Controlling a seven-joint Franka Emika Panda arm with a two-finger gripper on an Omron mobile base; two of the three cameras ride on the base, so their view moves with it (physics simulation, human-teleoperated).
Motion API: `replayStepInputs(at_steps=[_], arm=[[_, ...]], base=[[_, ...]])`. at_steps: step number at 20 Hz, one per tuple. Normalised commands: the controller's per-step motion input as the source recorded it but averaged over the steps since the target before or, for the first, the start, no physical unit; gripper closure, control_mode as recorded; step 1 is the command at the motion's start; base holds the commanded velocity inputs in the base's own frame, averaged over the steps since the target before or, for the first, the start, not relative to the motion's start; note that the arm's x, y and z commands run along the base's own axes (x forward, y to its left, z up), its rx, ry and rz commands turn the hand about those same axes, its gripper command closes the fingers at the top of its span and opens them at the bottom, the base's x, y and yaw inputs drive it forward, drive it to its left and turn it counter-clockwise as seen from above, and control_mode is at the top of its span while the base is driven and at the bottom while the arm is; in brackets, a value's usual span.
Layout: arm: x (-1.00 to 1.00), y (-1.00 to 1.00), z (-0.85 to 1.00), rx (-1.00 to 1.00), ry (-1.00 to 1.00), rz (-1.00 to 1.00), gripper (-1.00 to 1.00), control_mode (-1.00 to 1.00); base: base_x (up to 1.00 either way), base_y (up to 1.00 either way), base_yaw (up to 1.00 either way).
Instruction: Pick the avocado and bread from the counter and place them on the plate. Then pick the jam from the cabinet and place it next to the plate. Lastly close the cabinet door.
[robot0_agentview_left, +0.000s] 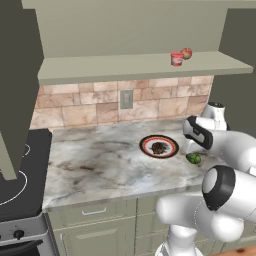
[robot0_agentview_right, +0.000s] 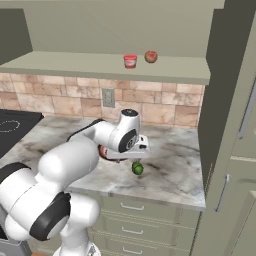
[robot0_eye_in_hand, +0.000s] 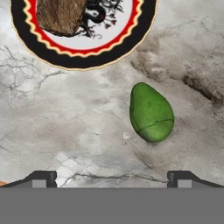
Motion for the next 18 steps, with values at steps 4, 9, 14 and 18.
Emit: replayStepInputs(at_steps=[4,9,14,18], arm=[[0.09,-0.06,-0.15,0.00,0.03,0.00,-1.00,-1.00],[0.07,-0.06,-0.17,0.00,0.01,0.00,-1.00,-1.00],[0.05,-0.06,-0.16,0.00,0.00,0.00,-1.00,-1.00],[0.05,-0.05,-0.13,0.00,0.00,0.00,-1.00,-1.00]], base=[[0.00,0.00,0.00],[0.00,0.00,0.00],[0.00,0.00,0.00],[0.00,0.00,0.00]])
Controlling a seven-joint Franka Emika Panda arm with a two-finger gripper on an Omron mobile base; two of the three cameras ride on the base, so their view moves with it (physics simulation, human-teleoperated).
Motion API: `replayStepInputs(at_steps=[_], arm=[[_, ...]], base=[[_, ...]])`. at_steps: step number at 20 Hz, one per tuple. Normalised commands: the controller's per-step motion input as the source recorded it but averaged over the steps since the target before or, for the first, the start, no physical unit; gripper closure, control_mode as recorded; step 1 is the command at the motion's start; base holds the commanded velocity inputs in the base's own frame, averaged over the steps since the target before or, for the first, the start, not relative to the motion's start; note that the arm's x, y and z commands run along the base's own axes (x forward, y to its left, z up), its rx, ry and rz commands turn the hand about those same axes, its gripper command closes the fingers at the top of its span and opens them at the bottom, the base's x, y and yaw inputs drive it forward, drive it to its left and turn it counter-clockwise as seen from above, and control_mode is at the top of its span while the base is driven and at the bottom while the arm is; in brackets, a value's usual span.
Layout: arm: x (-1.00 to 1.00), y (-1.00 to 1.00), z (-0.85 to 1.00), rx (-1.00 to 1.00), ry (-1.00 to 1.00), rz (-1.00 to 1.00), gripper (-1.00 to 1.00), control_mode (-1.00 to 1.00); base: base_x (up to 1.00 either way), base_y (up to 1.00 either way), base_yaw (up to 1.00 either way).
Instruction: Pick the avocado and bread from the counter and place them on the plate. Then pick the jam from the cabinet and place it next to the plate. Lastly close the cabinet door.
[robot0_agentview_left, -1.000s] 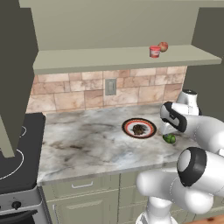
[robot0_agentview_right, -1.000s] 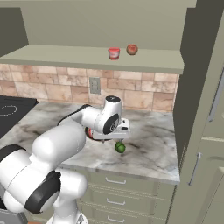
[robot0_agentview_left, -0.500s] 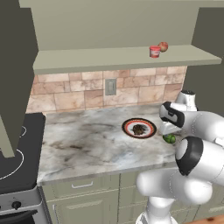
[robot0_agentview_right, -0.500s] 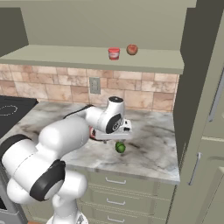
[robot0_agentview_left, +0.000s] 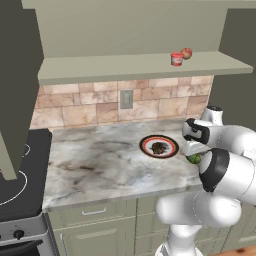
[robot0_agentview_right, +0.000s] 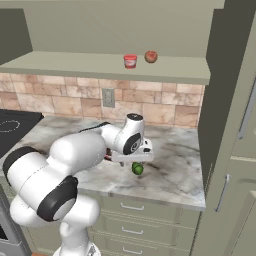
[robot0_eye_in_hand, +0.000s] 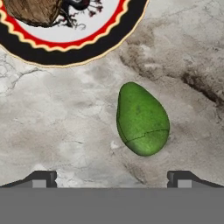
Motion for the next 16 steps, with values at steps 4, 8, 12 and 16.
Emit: replayStepInputs(at_steps=[4,8,12,16], arm=[[0.05,-0.05,-0.13,0.00,0.00,0.00,-1.00,-1.00],[0.07,-0.01,-0.13,0.00,0.00,0.00,-1.00,-1.00],[0.08,0.00,-0.13,0.00,0.00,0.00,-1.00,-1.00],[0.09,0.00,-0.13,0.00,0.00,0.00,-1.00,-1.00]], base=[[0.00,0.00,0.00],[0.00,0.00,0.00],[0.00,0.00,0.00],[0.00,0.00,0.00]])
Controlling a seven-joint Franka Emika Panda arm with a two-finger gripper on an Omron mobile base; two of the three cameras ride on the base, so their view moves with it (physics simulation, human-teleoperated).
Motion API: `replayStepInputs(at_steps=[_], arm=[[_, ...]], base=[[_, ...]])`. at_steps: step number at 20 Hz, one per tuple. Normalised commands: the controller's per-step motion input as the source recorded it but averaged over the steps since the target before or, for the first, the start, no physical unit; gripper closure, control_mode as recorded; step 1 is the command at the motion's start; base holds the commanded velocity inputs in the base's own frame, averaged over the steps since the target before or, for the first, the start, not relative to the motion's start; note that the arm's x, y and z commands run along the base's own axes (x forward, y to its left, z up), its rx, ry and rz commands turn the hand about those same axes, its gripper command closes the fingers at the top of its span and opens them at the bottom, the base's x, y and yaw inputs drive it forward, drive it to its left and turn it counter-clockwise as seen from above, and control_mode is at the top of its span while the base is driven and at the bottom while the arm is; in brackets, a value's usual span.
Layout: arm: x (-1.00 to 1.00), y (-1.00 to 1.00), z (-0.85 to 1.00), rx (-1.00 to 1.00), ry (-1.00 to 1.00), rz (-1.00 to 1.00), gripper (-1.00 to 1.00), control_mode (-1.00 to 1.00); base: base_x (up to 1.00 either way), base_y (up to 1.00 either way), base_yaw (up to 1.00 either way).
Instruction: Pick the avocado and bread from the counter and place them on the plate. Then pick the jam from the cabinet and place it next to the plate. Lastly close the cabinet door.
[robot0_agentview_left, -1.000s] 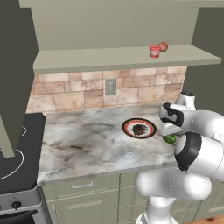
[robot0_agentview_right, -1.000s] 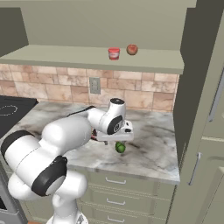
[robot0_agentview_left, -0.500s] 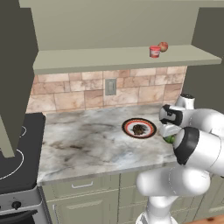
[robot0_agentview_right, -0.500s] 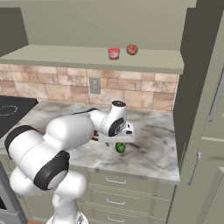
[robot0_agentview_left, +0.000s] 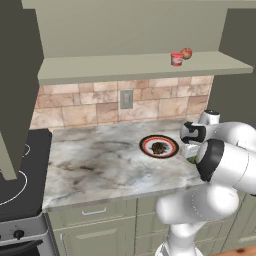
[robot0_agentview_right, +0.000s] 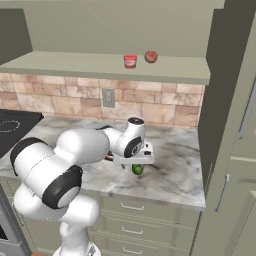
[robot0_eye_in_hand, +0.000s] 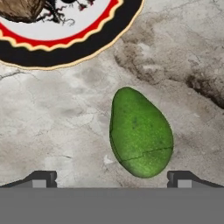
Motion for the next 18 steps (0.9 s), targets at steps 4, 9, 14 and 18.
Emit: replayStepInputs(at_steps=[4,9,14,18], arm=[[0.08,-0.02,-0.10,0.00,0.00,0.00,-1.00,-1.00],[0.08,-0.03,-0.07,0.00,0.00,0.00,-1.00,-1.00],[0.08,-0.07,-0.03,0.00,0.00,0.00,-1.00,-1.00],[0.07,-0.05,-0.03,0.00,0.00,0.00,-1.00,-1.00]], base=[[0.00,0.00,0.00],[0.00,0.00,0.00],[0.00,0.00,0.00],[0.00,0.00,0.00]])
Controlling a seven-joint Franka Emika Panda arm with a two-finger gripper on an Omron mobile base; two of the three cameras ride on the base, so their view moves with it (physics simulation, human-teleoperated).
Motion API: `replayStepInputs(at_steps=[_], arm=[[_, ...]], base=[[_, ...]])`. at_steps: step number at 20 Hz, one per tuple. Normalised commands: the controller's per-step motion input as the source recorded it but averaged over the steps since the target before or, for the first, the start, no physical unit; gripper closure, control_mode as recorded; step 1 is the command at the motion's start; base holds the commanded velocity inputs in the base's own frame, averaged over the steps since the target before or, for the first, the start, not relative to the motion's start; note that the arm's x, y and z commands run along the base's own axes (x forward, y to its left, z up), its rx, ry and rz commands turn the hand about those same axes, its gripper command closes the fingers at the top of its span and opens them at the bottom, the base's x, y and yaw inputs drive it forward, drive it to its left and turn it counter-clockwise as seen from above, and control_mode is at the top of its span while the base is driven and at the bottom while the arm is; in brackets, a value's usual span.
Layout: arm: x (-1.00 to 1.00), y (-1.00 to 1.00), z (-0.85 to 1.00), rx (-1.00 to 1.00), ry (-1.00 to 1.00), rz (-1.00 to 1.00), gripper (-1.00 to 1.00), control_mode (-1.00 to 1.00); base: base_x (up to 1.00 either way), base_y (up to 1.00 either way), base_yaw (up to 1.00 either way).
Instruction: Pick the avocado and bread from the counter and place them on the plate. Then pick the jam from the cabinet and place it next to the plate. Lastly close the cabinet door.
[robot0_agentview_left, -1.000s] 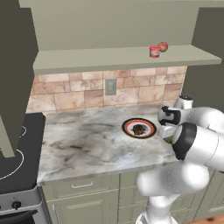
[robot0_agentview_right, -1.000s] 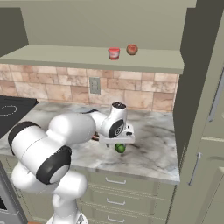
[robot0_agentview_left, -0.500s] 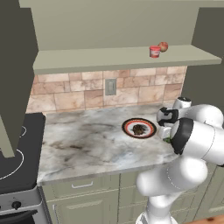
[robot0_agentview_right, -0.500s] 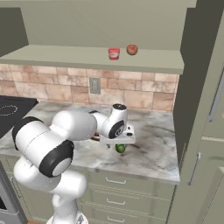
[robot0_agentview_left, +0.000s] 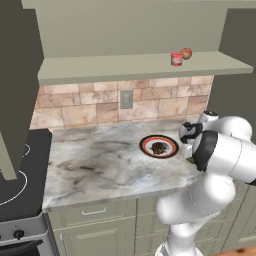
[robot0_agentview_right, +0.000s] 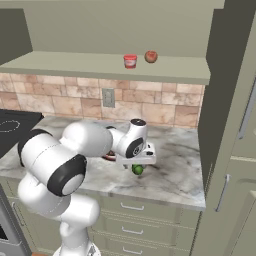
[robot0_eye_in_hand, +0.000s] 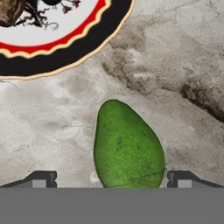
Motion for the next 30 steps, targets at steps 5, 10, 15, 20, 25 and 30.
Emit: replayStepInputs(at_steps=[5,10,15,20,25,30], arm=[[0.04,-0.03,-0.05,0.00,0.00,0.00,-1.00,-1.00],[0.06,0.00,-0.13,0.00,0.00,0.00,-1.00,-1.00],[0.07,-0.01,-0.11,0.00,0.00,0.00,-1.00,-1.00],[0.09,-0.04,-0.09,0.00,0.00,0.00,-1.00,-1.00],[0.07,-0.03,-0.10,0.00,0.01,0.00,-1.00,-1.00],[0.06,-0.02,-0.12,0.00,0.02,0.00,-1.00,-1.00]], base=[[0.00,0.00,0.00],[0.00,0.00,0.00],[0.00,0.00,0.00],[0.00,0.00,0.00],[0.00,0.00,0.00],[0.00,0.00,0.00]])
